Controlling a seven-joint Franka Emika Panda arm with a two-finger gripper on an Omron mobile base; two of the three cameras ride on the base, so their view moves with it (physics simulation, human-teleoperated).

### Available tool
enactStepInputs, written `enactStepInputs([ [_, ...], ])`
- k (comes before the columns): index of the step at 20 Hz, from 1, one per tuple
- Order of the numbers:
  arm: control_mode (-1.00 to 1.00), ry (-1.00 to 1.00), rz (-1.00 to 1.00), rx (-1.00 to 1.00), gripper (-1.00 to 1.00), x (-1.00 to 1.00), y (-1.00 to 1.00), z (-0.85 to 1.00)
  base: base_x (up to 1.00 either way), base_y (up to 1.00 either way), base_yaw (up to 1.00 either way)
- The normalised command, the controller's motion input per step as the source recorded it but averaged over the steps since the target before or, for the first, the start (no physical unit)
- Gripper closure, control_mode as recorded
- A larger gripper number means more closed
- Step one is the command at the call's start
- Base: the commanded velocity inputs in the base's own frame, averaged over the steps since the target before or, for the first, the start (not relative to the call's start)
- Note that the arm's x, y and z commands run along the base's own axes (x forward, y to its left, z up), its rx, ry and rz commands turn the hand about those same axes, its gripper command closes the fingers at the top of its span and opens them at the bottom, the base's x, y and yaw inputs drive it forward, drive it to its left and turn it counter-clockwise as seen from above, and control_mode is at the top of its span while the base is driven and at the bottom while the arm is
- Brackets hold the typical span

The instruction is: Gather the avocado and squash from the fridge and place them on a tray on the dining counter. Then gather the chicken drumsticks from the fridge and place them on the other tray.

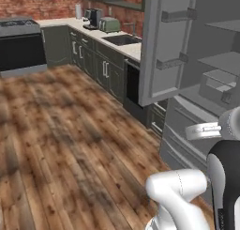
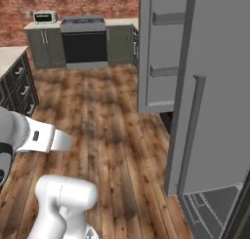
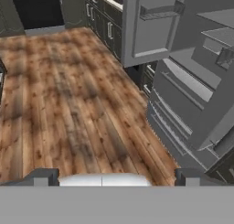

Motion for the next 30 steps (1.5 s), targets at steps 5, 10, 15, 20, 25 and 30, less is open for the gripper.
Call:
enactStepInputs([
  [5, 1.00, 0.00, 0.00, 0.00, -1.00, 0.00, 0.00, 0.00, 0.58, 0.14, -0.36],
  [10, 1.00, 0.00, 0.00, 0.00, -1.00, 0.00, 0.00, 0.00, 0.59, 0.15, -0.38],
  [15, 1.00, 0.00, 0.00, 0.00, -1.00, 0.00, 0.00, 0.00, 0.59, 0.17, -0.41],
  [20, 1.00, 0.00, 0.00, 0.00, -1.00, 0.00, 0.00, 0.00, 0.59, 0.17, -0.41],
  [25, 1.00, 0.00, 0.00, 0.00, -1.00, 0.00, 0.00, 0.00, 0.59, 0.18, -0.42],
  [30, 1.00, 0.00, 0.00, 0.00, -1.00, 0.00, 0.00, 0.00, 0.59, 0.18, -0.41],
])
